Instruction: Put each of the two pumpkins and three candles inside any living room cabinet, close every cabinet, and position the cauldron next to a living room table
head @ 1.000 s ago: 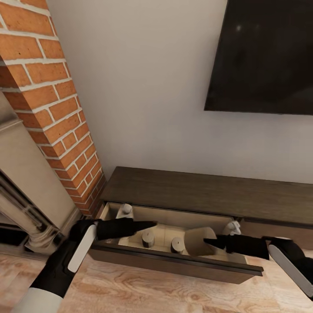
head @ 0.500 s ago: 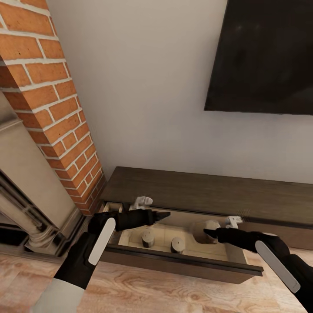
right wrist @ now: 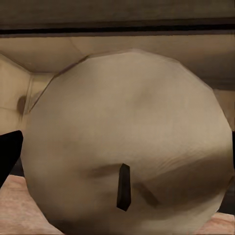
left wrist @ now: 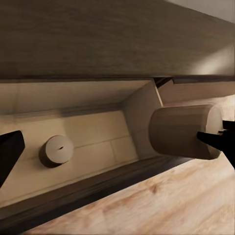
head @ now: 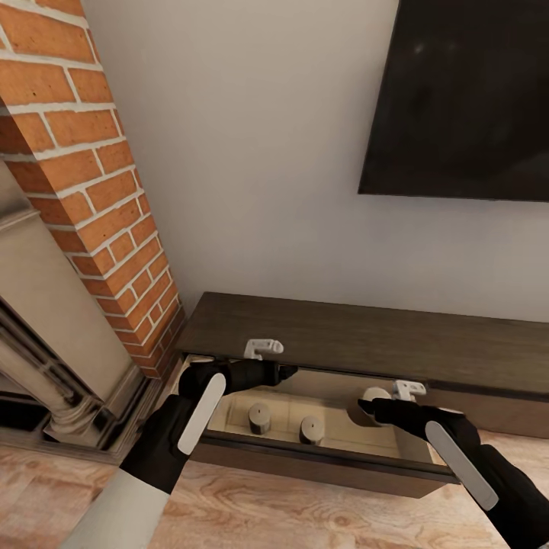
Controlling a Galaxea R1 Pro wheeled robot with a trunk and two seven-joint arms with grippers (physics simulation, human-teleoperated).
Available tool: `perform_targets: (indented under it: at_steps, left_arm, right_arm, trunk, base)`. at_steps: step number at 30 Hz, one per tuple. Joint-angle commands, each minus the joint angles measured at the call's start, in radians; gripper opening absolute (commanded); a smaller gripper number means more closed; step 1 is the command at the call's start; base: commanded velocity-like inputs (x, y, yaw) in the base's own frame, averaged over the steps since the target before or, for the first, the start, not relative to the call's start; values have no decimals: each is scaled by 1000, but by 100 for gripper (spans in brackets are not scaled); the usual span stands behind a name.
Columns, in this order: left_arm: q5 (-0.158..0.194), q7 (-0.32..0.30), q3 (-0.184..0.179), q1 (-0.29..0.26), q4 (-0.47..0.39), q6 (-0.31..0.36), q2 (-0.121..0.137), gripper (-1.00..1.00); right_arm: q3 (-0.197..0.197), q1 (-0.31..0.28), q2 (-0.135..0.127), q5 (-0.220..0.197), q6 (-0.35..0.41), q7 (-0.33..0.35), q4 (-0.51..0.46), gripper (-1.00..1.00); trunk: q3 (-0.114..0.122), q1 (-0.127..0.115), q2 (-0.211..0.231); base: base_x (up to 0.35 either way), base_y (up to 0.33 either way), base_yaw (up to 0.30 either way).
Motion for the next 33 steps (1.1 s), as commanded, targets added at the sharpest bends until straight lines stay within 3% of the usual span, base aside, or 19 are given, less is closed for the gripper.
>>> perform_targets:
  at_steps: [1, 10, 16, 22, 26, 27, 30, 33]
  left_arm:
    - [0, 11, -1, 0, 1, 1, -1, 100]
    - [4, 35, -3, 0, -15, 5, 10, 100]
    - [3, 35, -3, 0, -6, 4, 10, 100]
    - [0, 39, -5, 0, -1, 4, 10, 100]
    - [-2, 42, -6, 0, 0, 3, 10, 100]
    - [-4, 42, -7, 0, 1, 2, 11, 100]
    - [-3, 42, -8, 0, 0, 1, 11, 100]
    - [-4, 42, -8, 0, 0, 1, 11, 100]
  right_arm:
    - [0, 0, 5, 3, 0, -4, 3, -100]
    - [5, 0, 37, 0, 1, -108, 24, -100]
    - [9, 0, 109, 3, 2, -293, 25, -100]
    - [36, 0, 154, 3, 0, -433, 27, -100]
    - [62, 0, 161, 3, -2, -455, 31, -100]
    - [93, 0, 162, 2, -1, -456, 31, -100]
    - [138, 0, 162, -4, 0, -455, 28, -100]
    - [139, 0, 162, -5, 0, -454, 28, -100]
  trunk:
    - [0, 0, 0]
    - [0, 0, 0]
    - [0, 0, 0]
    - [0, 0, 0]
    - [0, 0, 0]
    - [0, 0, 0]
    - [1, 0, 0]
    - [3, 0, 0]
  base:
    - [0, 0, 0]
    - [0, 0, 0]
    - [0, 0, 0]
    - [156, 0, 0]
    - [319, 0, 0]
    - [330, 0, 0]
    - [148, 0, -82]
    - [7, 0, -247]
